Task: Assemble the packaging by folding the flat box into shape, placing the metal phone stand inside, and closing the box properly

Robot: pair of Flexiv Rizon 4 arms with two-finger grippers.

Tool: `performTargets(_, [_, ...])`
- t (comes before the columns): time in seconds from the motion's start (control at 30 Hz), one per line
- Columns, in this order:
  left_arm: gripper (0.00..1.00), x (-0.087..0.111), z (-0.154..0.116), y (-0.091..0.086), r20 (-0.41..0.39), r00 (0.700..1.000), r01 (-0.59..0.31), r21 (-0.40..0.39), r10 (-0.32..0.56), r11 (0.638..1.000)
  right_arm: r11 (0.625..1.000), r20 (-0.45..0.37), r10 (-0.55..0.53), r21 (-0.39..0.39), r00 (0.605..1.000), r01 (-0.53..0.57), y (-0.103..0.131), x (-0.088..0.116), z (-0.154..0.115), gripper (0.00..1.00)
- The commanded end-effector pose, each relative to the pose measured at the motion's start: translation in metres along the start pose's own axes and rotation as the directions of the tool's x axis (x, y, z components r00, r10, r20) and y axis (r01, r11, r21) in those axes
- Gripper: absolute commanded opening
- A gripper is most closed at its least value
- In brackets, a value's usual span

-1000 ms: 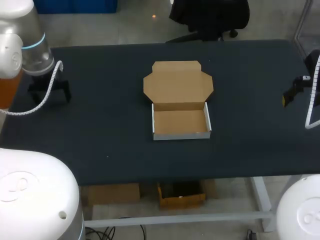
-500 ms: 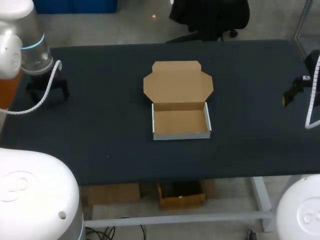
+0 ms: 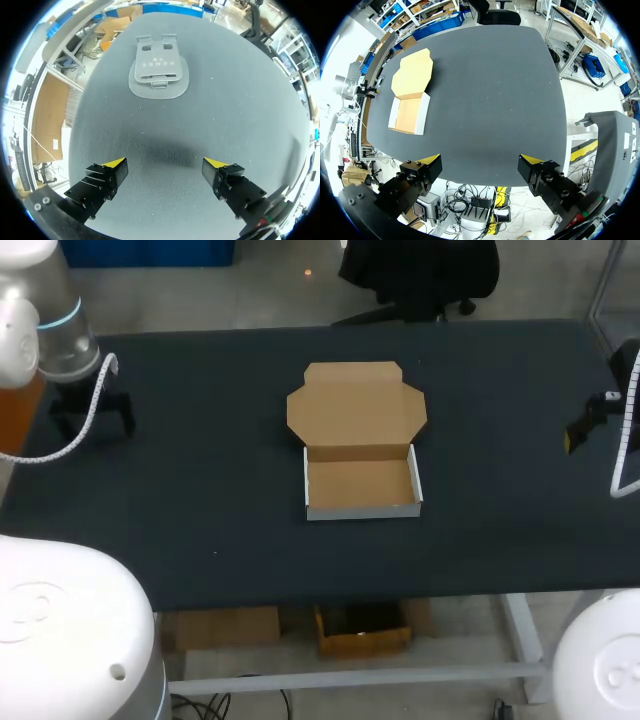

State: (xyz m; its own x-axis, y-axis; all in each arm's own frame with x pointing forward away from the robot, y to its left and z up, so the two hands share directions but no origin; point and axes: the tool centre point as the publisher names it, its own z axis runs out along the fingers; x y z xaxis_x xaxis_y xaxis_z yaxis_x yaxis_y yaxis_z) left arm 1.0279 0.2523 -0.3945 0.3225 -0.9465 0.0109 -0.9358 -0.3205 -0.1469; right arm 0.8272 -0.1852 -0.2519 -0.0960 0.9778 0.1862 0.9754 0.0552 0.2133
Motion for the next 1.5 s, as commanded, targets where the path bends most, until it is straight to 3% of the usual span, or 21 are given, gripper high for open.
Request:
performTargets(0.03, [1.00,0.002,0.005,-0.008,0.006,1.000,-0.001,-0.014,0.001,1.000,1.000,-0.002,-0.001,0.005,1.000,0.001,0.000,0.000,-0.002,1.00])
performTargets(1.5, [1.00,-0.002,0.012,-0.045,-0.012,0.999,-0.034,-0.046,0.034,0.998,1.000,-0.002,-0.001,0.005,1.000,0.001,0.000,0.000,-0.002,1.00])
